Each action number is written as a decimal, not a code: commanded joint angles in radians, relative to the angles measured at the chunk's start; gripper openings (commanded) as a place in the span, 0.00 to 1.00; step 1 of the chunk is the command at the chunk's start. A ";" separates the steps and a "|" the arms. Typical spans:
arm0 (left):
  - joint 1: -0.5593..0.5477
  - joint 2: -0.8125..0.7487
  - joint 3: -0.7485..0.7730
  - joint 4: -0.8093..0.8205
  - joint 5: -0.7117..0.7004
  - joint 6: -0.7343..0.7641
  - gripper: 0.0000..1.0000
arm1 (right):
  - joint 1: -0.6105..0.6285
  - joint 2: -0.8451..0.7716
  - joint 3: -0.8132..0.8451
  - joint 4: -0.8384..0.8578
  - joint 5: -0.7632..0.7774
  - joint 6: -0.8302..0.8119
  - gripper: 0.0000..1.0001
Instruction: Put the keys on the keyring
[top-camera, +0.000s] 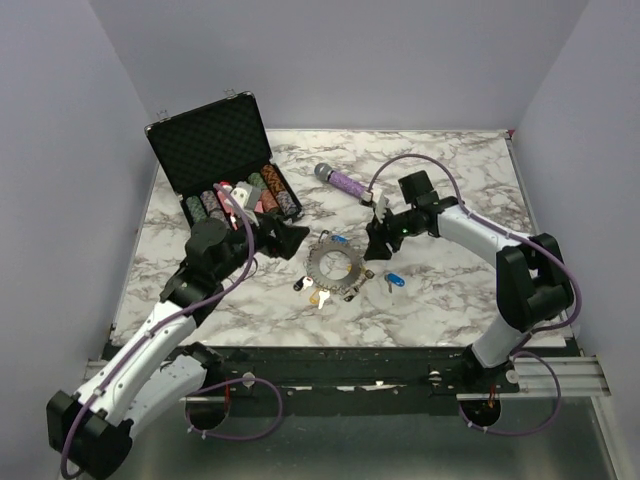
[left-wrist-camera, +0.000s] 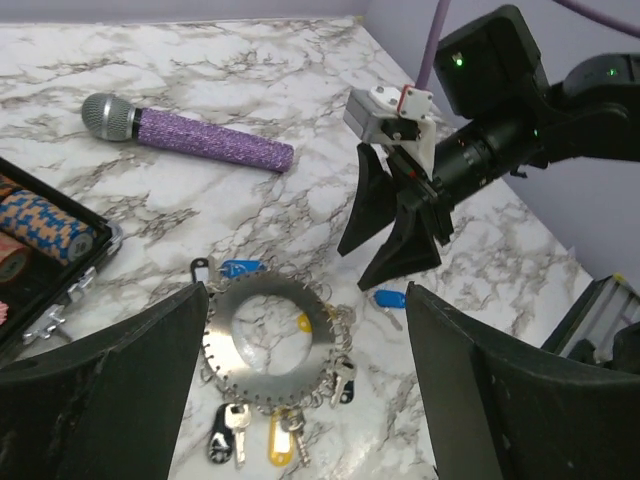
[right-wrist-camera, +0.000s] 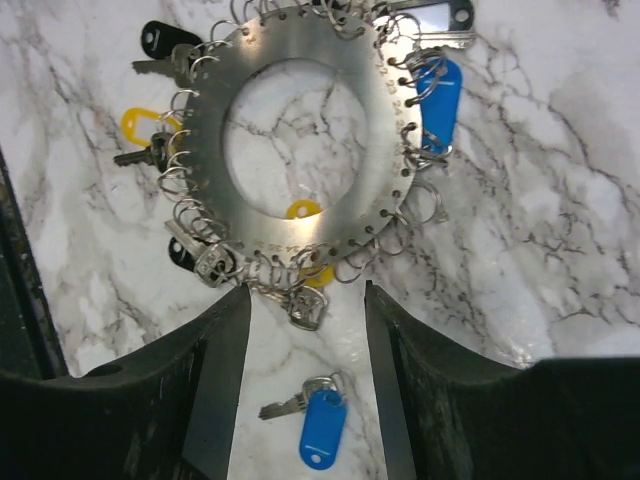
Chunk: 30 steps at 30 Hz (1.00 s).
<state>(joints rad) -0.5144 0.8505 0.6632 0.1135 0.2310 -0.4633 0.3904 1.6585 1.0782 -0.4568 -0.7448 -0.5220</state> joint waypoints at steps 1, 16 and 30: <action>0.019 -0.122 -0.023 -0.250 0.019 0.175 0.88 | -0.005 0.076 0.098 -0.022 0.062 0.017 0.56; 0.019 -0.163 0.001 -0.305 0.016 0.215 0.96 | -0.007 0.215 0.095 -0.025 0.064 0.251 0.40; 0.019 -0.165 -0.001 -0.301 0.022 0.210 0.96 | -0.007 0.244 0.086 -0.005 0.093 0.275 0.37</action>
<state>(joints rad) -0.4992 0.6964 0.6411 -0.1749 0.2371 -0.2611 0.3859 1.8736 1.1706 -0.4812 -0.6632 -0.2623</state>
